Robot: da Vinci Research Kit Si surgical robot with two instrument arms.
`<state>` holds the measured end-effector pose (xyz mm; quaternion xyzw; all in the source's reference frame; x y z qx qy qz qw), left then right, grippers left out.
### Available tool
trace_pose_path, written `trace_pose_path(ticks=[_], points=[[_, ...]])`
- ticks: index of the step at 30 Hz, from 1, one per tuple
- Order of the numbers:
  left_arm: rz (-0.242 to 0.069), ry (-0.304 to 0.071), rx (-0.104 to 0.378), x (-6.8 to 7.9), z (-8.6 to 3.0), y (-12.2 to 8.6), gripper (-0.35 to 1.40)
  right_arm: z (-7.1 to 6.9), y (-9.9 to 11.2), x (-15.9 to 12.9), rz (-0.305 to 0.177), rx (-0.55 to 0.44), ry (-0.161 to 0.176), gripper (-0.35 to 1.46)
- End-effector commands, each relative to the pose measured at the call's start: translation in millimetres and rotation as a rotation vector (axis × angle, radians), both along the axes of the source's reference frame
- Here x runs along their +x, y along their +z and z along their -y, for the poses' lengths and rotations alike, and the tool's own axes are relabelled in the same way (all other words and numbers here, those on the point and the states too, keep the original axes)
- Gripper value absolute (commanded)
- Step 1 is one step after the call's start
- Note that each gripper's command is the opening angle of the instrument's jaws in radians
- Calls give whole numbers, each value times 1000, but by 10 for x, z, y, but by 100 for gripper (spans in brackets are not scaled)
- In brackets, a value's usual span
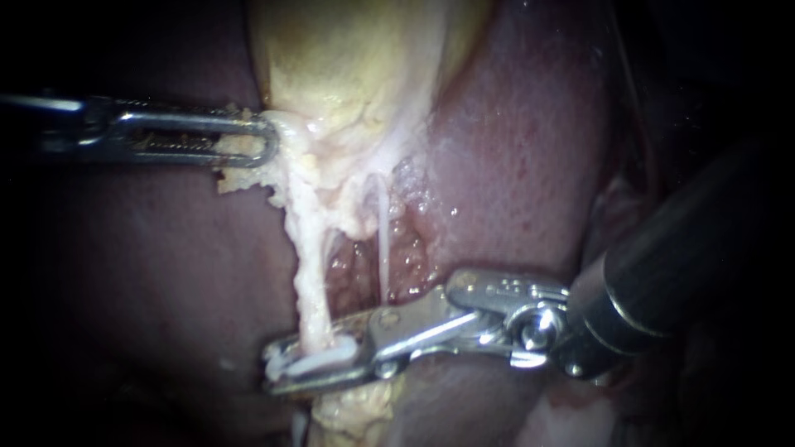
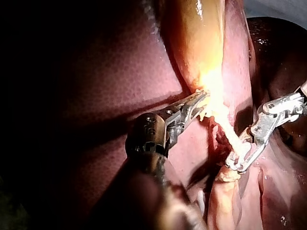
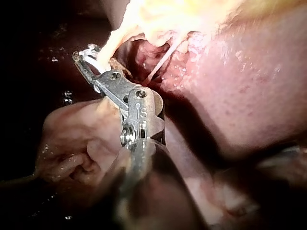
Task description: Clipping second clip left tube
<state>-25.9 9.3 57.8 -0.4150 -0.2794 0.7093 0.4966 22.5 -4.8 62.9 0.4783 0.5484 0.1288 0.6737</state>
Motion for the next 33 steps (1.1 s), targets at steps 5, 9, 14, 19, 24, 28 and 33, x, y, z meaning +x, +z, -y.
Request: trace_pose_path(ticks=[5, 9, 14, 19, 24, 28, 33], points=[[0, 0, 0, 0, 0, 0, -35, 0, 0, 0, 13, 28, -2, -23], [-2, -1, 6, 0, 0, 0, -35, 0, 0, -2, 20, 44, -4, -35], [-2, -1, 6, 0, 0, 0, -35, 1, 0, -3, 25, 54, -6, -35], [-2, -1, 6, 0, 0, 0, -35, 0, 1, -4, 30, 65, -7, -35], [-5, 0, 6, 0, 0, 0, -35, 0, 2, -6, 34, 69, -9, -35], [-5, -3, 11, 0, 0, 0, -35, 0, 2, -6, 41, 66, -13, -35], [-5, -3, 11, 0, 0, 0, -35, 1, 2, -7, 43, 64, -15, -35]])
